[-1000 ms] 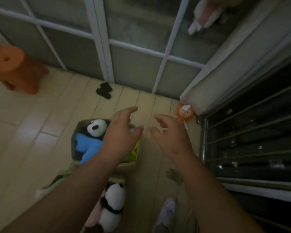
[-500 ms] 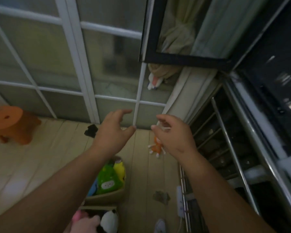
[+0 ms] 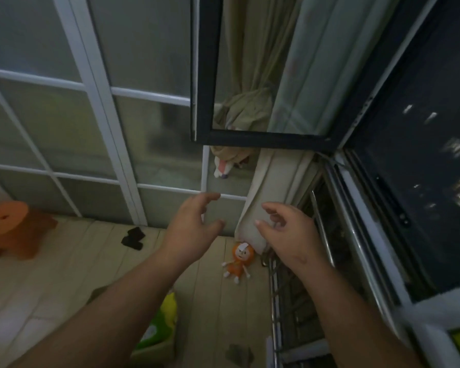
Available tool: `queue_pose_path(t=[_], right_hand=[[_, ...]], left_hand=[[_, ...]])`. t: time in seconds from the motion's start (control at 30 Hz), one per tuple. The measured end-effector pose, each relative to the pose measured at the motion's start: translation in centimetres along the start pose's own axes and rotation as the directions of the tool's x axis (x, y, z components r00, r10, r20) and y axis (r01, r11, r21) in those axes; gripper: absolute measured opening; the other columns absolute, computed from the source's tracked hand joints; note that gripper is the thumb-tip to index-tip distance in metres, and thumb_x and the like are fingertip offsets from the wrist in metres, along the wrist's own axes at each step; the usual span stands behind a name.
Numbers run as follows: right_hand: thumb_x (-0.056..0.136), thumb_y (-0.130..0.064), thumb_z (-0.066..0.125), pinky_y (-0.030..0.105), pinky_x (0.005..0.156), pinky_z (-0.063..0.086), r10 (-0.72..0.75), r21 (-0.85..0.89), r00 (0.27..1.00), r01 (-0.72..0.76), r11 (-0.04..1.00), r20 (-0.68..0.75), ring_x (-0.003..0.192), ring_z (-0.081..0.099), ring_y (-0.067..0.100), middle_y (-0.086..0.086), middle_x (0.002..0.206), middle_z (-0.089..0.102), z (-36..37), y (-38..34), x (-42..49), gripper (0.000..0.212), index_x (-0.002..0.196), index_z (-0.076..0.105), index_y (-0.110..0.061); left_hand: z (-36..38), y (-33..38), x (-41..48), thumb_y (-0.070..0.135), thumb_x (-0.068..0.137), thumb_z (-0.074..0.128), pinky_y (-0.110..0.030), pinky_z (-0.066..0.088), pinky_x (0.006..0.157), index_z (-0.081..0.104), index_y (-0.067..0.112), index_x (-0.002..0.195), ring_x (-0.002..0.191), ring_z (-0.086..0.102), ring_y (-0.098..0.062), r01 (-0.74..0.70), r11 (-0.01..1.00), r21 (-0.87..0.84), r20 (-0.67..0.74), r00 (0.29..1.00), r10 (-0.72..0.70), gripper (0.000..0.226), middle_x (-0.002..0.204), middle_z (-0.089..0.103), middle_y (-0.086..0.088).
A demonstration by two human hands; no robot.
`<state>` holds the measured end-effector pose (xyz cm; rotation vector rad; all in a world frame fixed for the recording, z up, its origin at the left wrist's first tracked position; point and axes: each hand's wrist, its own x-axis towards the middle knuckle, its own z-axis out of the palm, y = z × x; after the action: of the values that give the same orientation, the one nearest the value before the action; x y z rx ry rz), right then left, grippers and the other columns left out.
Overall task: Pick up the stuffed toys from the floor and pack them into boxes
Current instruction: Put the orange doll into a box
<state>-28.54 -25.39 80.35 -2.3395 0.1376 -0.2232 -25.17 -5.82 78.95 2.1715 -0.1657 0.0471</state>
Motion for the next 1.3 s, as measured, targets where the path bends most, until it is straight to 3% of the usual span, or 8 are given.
queue_pose_path(t=[0.13,0.33,0.53,0.83,1.0,1.13,1.3], right_hand=[[0.083,-0.034,0.068,0.034,0.092,0.052,0.023,-0.009,0.996,-0.023,1.000,0.085,0.108,0.054,0.005,-0.008,0.121,0.058,-2.7,3.1,3.0,0.042,0.124,0.060,-0.029],[0.083,-0.032,0.069,0.030,0.089,0.051,0.017,0.009,0.996,-0.018,1.000,0.084,0.103,0.055,0.005,-0.006,0.118,0.059,-4.4,5.6,5.5,0.040,0.122,0.062,-0.026],[0.084,-0.033,0.067,0.035,0.090,0.052,0.052,-0.025,0.991,-0.049,0.998,0.126,0.106,0.055,0.006,-0.006,0.119,0.058,-4.3,7.8,6.6,0.038,0.121,0.061,-0.029],[0.085,-0.036,0.065,0.035,0.089,0.053,0.148,-0.060,0.978,-0.141,0.988,0.144,0.106,0.054,0.008,-0.008,0.118,0.055,-2.2,10.4,8.9,0.039,0.124,0.058,-0.032],[0.082,-0.032,0.070,0.032,0.087,0.054,0.207,-0.042,0.976,-0.205,0.978,0.066,0.105,0.058,0.010,-0.007,0.117,0.058,0.9,12.5,11.2,0.038,0.119,0.062,-0.030],[0.081,-0.040,0.066,0.031,0.087,0.054,0.253,-0.044,0.965,-0.251,0.967,0.061,0.104,0.056,0.006,-0.011,0.118,0.056,5.3,15.2,13.2,0.039,0.119,0.060,-0.036],[0.087,-0.030,0.065,0.013,0.081,0.047,0.344,-0.003,0.934,-0.345,0.939,0.102,0.093,0.058,0.003,-0.015,0.100,0.057,11.3,20.6,16.4,0.032,0.118,0.063,-0.030]], left_hand=[[3.5,2.6,1.6,0.031,0.082,0.069,-0.028,0.046,0.088,0.048,0.040,0.127,0.110,0.050,-0.006,0.055,0.998,-0.021,-0.041,0.998,-0.056,0.050,0.128,0.050,0.010],[6.5,4.1,2.7,0.031,0.083,0.069,-0.029,0.048,0.089,0.049,0.039,0.126,0.113,0.049,-0.006,0.097,0.995,-0.004,-0.033,0.995,-0.097,0.049,0.131,0.050,0.010],[7.5,2.9,4.4,0.030,0.083,0.069,-0.034,0.050,0.090,0.052,0.035,0.126,0.110,0.051,-0.005,0.104,0.995,0.011,-0.030,0.994,-0.103,0.047,0.125,0.052,0.012],[9.9,0.5,8.2,0.029,0.083,0.068,-0.022,0.042,0.082,0.052,0.035,0.125,0.100,0.050,0.000,0.103,0.994,0.029,0.071,0.992,-0.105,0.045,0.114,0.049,0.019],[11.2,-2.7,12.3,0.031,0.082,0.070,-0.021,0.043,0.079,0.054,0.038,0.123,0.097,0.052,0.001,0.074,0.996,0.041,0.128,0.989,-0.079,0.045,0.120,0.056,0.015],[13.3,-6.8,15.5,0.034,0.083,0.067,-0.021,0.039,0.077,0.050,0.041,0.125,0.098,0.049,0.004,0.052,0.997,0.063,0.169,0.984,-0.062,0.046,0.116,0.049,0.021],[18.3,-13.0,20.5,0.028,0.081,0.071,-0.021,0.043,0.074,0.055,0.037,0.122,0.098,0.053,-0.002,0.021,0.997,0.080,0.234,0.971,-0.039,0.045,0.114,0.054,0.014]])
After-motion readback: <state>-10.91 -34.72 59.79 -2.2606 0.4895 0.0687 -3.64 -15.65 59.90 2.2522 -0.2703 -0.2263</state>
